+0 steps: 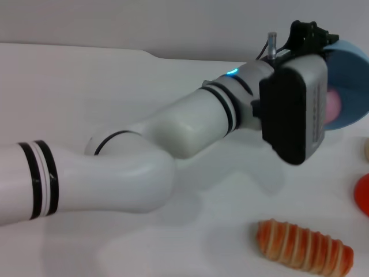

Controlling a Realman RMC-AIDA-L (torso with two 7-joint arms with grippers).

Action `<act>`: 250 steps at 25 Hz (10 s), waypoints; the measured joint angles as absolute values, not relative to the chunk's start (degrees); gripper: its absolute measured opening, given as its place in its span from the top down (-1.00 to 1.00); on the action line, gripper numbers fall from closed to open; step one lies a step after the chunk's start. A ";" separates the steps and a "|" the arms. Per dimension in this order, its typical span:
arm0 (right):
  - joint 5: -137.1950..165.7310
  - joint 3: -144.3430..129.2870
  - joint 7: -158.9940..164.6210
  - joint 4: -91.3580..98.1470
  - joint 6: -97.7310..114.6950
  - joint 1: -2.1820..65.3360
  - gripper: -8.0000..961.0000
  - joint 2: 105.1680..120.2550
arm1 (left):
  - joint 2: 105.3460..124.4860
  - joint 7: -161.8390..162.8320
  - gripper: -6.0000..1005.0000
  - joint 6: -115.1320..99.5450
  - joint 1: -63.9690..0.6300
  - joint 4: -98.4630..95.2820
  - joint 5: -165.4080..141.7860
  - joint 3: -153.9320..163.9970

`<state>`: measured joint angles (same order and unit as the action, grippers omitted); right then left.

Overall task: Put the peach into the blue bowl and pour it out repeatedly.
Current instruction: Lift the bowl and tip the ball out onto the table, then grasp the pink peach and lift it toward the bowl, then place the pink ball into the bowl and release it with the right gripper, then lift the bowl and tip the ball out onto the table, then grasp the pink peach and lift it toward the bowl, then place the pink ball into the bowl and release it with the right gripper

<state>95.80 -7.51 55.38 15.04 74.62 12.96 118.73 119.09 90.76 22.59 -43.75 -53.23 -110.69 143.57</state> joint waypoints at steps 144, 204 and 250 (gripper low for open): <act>84.68 -25.54 60.61 33.23 73.97 16.71 0.16 118.70 | 119.09 118.91 0.99 -5.63 -47.17 -40.13 -91.63 120.96; 121.81 -20.15 105.36 30.64 73.39 24.57 0.35 117.60 | 118.56 116.33 0.99 1.48 -41.89 -46.53 -91.06 117.89; 117.21 -35.41 111.34 51.86 95.99 30.60 0.91 118.46 | 118.98 118.34 0.99 -4.57 -43.89 -40.58 -90.83 121.24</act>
